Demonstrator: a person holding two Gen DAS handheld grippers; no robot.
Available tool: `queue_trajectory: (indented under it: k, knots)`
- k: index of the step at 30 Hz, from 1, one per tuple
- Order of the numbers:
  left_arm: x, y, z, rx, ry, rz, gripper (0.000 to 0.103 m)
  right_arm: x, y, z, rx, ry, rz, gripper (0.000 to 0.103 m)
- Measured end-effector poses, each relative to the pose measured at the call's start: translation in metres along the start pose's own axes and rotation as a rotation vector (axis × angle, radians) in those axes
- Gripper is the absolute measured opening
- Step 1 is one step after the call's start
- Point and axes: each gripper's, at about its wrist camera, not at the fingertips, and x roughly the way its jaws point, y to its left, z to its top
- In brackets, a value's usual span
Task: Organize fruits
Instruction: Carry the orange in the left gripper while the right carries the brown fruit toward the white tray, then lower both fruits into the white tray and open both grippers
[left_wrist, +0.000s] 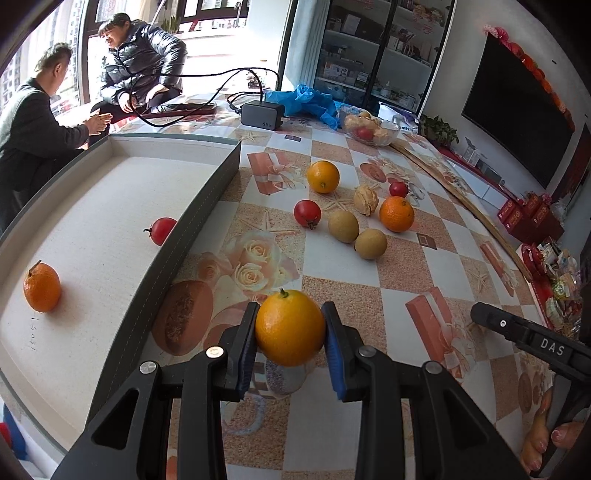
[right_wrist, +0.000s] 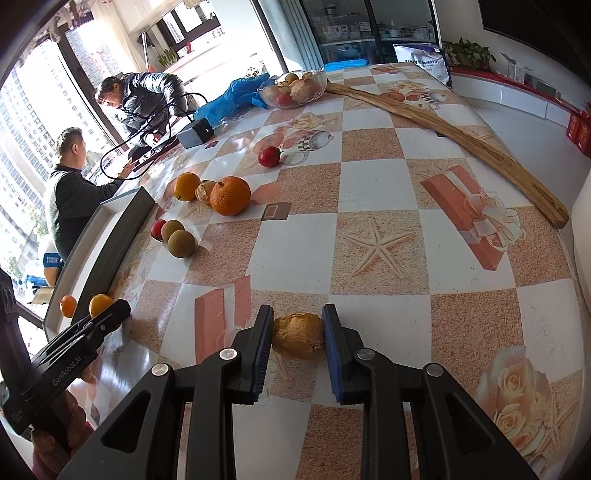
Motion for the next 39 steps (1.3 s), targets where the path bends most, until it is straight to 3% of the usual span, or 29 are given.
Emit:
queue_trajectory:
  k: [7,15,20,25,31,39]
  knots:
    - [-0.034,0.019,0.019,-0.02,-0.071,0.023,0.036,0.006,0.036,0.015,-0.048,0.019,0.048,0.028]
    - [-0.055,0.085,0.038,-0.077,-0.132,0.169,0.036,0.026,0.115,0.034,-0.17,0.044,0.141,0.028]
    - [-0.053,0.128,0.044,-0.122,-0.138,0.282,0.036,0.046,0.168,0.041,-0.241,0.075,0.212,0.028]
    - [-0.042,0.159,0.046,-0.168,-0.121,0.334,0.036,0.064,0.218,0.046,-0.305,0.09,0.28,0.028]
    - [-0.025,0.172,0.043,-0.16,-0.098,0.379,0.036,0.092,0.257,0.039,-0.348,0.148,0.324,0.028]
    - [-0.015,0.172,0.042,-0.124,-0.101,0.386,0.036,0.112,0.27,0.03,-0.392,0.198,0.332,0.029]
